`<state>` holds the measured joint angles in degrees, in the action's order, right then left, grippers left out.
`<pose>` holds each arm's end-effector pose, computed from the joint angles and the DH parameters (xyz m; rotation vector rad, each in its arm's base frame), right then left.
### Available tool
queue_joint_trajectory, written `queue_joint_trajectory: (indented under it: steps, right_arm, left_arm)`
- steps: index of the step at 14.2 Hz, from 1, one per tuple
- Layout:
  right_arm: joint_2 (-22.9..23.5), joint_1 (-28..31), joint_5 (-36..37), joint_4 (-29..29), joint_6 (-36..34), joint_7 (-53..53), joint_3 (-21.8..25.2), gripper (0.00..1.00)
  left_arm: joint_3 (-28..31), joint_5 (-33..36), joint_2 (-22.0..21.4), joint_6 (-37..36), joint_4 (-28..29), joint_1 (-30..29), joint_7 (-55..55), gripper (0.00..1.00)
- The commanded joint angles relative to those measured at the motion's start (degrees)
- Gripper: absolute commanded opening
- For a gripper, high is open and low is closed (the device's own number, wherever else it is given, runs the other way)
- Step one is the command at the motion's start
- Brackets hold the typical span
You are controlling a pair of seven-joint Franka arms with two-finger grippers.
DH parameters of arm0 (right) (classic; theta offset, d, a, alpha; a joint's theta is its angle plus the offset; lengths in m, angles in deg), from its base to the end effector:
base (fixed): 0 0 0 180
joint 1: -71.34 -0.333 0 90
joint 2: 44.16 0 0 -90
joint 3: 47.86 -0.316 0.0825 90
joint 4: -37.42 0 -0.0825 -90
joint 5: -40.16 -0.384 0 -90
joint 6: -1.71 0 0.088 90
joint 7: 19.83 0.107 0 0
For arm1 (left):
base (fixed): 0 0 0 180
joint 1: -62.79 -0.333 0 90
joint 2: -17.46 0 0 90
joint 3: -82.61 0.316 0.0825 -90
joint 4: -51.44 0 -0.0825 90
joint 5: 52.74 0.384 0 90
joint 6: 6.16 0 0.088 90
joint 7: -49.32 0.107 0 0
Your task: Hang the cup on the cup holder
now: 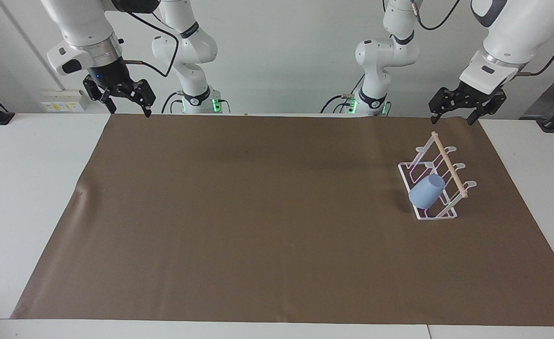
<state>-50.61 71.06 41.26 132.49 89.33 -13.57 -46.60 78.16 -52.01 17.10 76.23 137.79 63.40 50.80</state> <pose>0.5144 -0.0116 0.6395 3.1177 -0.1980 -0.0261 0.5369 -0.0462 0.6463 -3.1200 0.1762 0.0975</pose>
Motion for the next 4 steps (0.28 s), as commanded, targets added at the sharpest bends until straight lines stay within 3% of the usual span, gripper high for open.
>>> queue_joint_trajectory:
  steps: [1, 4]
  right_arm:
    - [-1.9, 0.7, -0.6, 2.1, 0.5, 0.7, -0.3, 1.00]
    - [-1.9, 0.3, -0.6, 2.4, 1.1, 1.1, -0.3, 1.00]
  left_arm:
    - [1.3, -0.1, -0.5, 0.1, 0.1, 1.3, -0.8, 1.00]
    - [5.6, -0.1, -0.5, 0.1, 0.2, 4.9, -0.4, 1.00]
